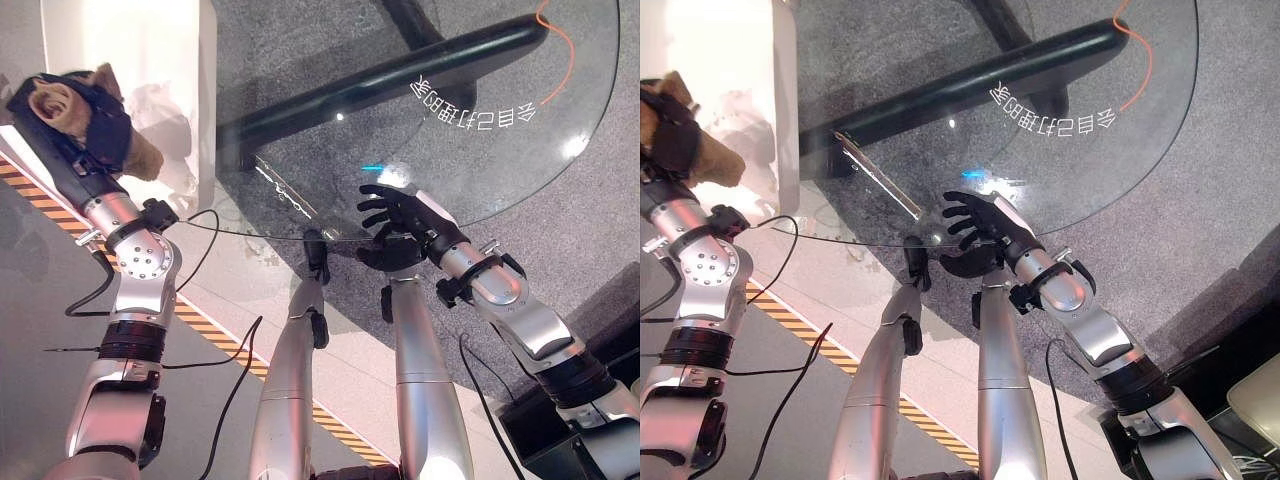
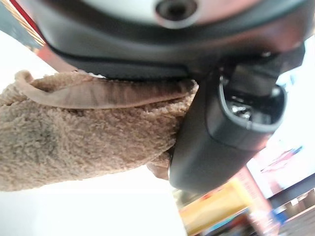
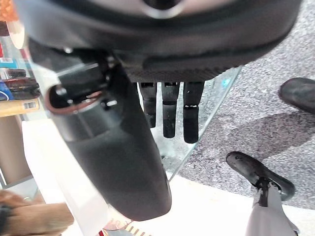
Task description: Wipe the table with a cloth and put it in the basket.
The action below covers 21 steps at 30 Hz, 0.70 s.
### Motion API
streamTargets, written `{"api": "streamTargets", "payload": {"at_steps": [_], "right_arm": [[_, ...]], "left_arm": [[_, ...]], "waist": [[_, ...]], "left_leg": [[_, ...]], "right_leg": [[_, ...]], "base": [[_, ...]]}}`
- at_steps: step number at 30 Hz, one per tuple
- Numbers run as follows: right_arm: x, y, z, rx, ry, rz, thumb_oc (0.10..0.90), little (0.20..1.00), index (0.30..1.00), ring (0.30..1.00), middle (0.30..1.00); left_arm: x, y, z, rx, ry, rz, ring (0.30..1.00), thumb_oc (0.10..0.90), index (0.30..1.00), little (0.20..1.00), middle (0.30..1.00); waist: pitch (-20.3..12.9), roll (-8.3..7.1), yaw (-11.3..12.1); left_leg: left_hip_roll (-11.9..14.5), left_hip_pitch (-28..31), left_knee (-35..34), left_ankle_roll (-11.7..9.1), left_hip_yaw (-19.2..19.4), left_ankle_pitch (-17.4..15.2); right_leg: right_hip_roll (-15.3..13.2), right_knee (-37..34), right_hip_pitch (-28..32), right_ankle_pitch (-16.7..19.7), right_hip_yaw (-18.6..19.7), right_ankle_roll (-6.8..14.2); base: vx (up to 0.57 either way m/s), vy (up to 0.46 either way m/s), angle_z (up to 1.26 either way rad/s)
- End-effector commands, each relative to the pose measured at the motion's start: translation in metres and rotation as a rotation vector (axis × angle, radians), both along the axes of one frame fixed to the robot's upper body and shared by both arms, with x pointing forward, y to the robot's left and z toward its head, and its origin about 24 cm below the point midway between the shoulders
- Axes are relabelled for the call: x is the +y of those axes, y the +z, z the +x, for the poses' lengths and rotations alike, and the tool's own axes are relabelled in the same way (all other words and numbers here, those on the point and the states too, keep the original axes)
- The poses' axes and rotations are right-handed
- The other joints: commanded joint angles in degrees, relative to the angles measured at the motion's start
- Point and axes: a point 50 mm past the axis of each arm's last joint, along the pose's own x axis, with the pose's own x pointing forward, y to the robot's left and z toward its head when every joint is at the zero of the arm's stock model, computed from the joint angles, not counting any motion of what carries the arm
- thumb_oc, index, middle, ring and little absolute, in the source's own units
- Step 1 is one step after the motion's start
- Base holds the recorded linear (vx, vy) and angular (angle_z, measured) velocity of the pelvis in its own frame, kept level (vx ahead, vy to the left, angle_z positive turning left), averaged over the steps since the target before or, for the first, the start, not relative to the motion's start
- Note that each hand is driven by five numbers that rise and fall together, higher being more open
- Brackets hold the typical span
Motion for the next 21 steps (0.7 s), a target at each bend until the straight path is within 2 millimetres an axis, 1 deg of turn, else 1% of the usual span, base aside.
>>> {"api": "streamTargets", "payload": {"at_steps": [1,3,7,13,14,15,16,17,21], "right_arm": [[-0.011,-0.019,0.000,0.083,-0.022,-0.029,0.800,0.900,0.900,0.900,0.900],[-0.011,-0.019,0.002,0.086,-0.019,-0.020,0.800,0.900,0.900,0.900,0.900],[-0.008,-0.014,0.005,0.085,-0.017,-0.001,0.800,0.900,0.900,0.900,0.900],[-0.006,-0.007,0.011,0.084,-0.024,0.028,0.800,0.900,0.900,0.900,0.900],[-0.006,-0.005,0.013,0.081,-0.025,0.034,0.800,0.900,0.900,0.900,0.900],[-0.006,-0.005,0.014,0.080,-0.024,0.036,0.800,0.900,0.900,0.900,0.900],[-0.006,-0.004,0.014,0.080,-0.022,0.038,0.800,0.900,0.900,0.900,0.900],[-0.006,-0.004,0.015,0.077,-0.021,0.044,0.800,0.900,0.900,0.900,0.900],[-0.004,-0.003,0.016,0.074,-0.021,0.050,0.800,0.900,0.900,0.900,0.900]], "left_arm": [[0.043,0.055,-0.021,-0.175,0.198,0.082,0.300,0.100,0.300,0.200,0.300],[0.047,0.051,-0.014,-0.124,0.166,0.048,0.300,0.100,0.300,0.200,0.300],[0.047,0.048,-0.004,-0.049,0.137,0.051,0.300,0.100,0.300,0.200,0.300],[0.045,0.049,0.003,-0.007,0.131,0.054,0.300,0.100,0.300,0.200,0.300],[0.046,0.050,0.004,-0.010,0.124,0.039,0.451,0.276,0.451,0.376,0.451],[0.046,0.051,0.005,-0.014,0.121,0.036,0.507,0.342,0.507,0.442,0.507],[0.045,0.053,0.005,-0.017,0.120,0.036,0.681,0.545,0.681,0.645,0.681],[0.044,0.055,0.006,-0.024,0.123,0.033,0.900,0.800,0.900,0.900,0.900],[0.040,0.062,0.006,-0.056,0.122,0.034,0.900,0.800,0.900,0.900,0.900]], "waist": [[-1.16,2.85,-1.08],[-1.16,2.35,-1.21],[-1.16,1.34,-1.38],[-1.16,0.17,-1.33],[-1.16,0.04,-1.32],[-1.16,-0.01,-1.32],[-1.16,-0.09,-1.38],[-1.16,-0.15,-1.40],[-1.16,-0.07,-1.52]], "left_leg": [[1.49,-4.33,11.74,-2.05,-0.22,-7.53],[1.49,-5.57,12.61,-2.11,-0.31,-7.88],[1.52,-7.18,13.64,-2.11,-0.48,-8.16],[1.41,-9.02,14.81,-2.00,-0.79,-8.67],[1.34,-9.11,14.81,-2.00,-0.85,-8.77],[1.32,-9.13,14.80,-2.00,-0.87,-8.77],[1.26,-9.11,14.77,-2.02,-0.93,-8.78],[1.09,-9.17,14.72,-2.04,-0.99,-8.71],[0.64,-8.78,14.26,-1.97,-1.17,-8.52]], "right_leg": [[0.17,-8.70,-0.90,5.66,5.55,4.18],[0.22,-8.32,-2.05,5.88,5.59,4.43],[0.45,-8.14,-3.32,6.41,5.51,4.71],[0.51,-8.32,-4.64,7.08,5.17,5.01],[0.55,-8.46,-4.73,7.20,5.21,5.11],[0.56,-8.53,-4.73,7.26,5.23,5.14],[0.59,-8.62,-4.70,7.33,5.26,5.17],[0.70,-8.79,-4.69,7.49,5.35,5.17],[1.08,-9.03,-4.50,7.68,5.59,5.15]], "base": [[0.04,0.018,0.03],[0.04,0.014,0.02],[0.00,0.000,0.00],[0.00,0.000,0.00],[0.00,0.000,0.00],[0.00,0.000,0.00],[0.00,0.005,0.04],[0.00,0.004,0.04],[0.00,0.001,0.01]]}}
